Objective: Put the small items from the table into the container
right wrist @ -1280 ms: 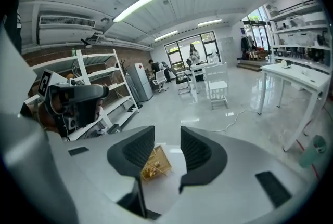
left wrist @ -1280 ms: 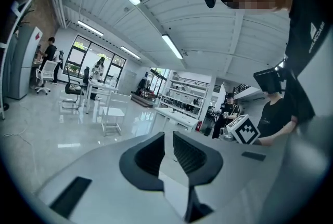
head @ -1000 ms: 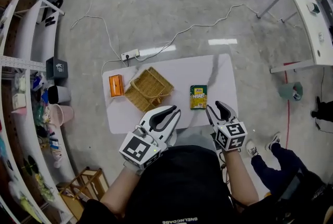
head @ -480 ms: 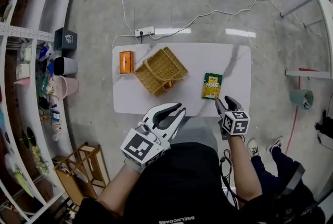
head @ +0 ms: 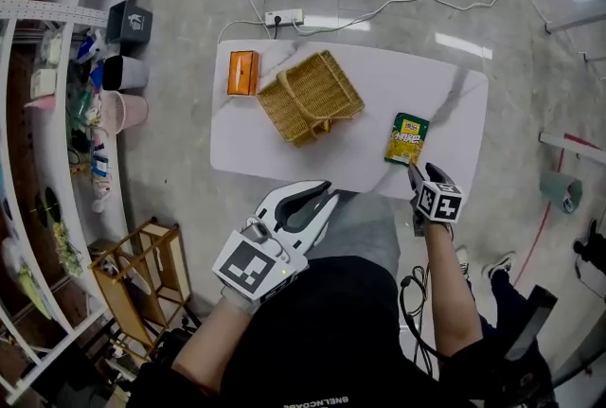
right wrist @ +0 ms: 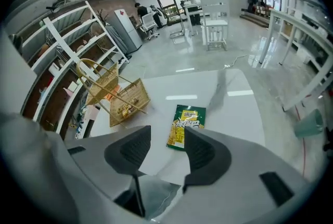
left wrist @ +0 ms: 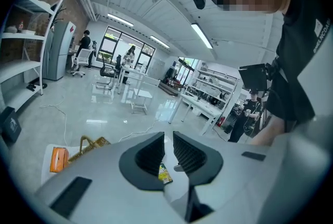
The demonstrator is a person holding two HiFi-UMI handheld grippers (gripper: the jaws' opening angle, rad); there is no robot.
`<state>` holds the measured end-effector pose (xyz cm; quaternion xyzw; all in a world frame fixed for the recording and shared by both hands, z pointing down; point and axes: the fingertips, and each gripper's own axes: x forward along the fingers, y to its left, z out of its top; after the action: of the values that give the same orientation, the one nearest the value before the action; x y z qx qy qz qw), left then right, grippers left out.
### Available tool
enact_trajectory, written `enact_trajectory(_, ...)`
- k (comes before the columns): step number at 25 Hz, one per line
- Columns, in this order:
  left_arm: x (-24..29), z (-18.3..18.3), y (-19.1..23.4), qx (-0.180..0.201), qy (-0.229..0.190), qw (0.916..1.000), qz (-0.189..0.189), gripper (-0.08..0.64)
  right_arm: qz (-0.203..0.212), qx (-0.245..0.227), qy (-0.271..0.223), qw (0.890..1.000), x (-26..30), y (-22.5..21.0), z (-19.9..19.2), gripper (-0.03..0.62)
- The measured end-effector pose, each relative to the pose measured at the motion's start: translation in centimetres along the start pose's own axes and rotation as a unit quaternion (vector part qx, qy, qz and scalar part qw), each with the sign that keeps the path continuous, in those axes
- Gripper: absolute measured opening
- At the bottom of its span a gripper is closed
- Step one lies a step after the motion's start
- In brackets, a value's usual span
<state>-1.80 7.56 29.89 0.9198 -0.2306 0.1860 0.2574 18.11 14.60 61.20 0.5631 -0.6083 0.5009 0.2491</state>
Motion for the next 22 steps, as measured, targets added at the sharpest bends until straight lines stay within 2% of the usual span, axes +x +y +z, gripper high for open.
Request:
enact_trajectory(7,-0.4,-3.1,1.4,-0.025,0.004,0.9993,0.027,0.044,0.005,-0.009,0.054,0.998,5.2,-2.2,-3.1,0.216)
enact_trajectory(10,-1.0,-4.4,2.2,-0.034,0.013,0.9984,0.043,0.044,0.008,-0.007,0.063,0.998,6.8,-2.5,-3.9,0.226)
enact_trajectory(14,-1.4,-5.4,2.9,-0.041,0.000,0.9978,0.052,0.044,0.004,-0.013,0.075,0.997,8.6,-3.1,-4.6,0.242)
enact_trajectory(17,-1.4,-6.3,3.6,-0.047,0.006,0.9971,0.060,0.044,-0.003,-0.007,0.084,0.996,10.1,-3.7,-5.4,0.245)
enact_trajectory(22,-1.1,-7.4,4.6,-0.059,0.011,0.9957,0.070,0.044,-0.015,-0.022,0.109,0.994,12.1,-4.7,-6.9,0.250)
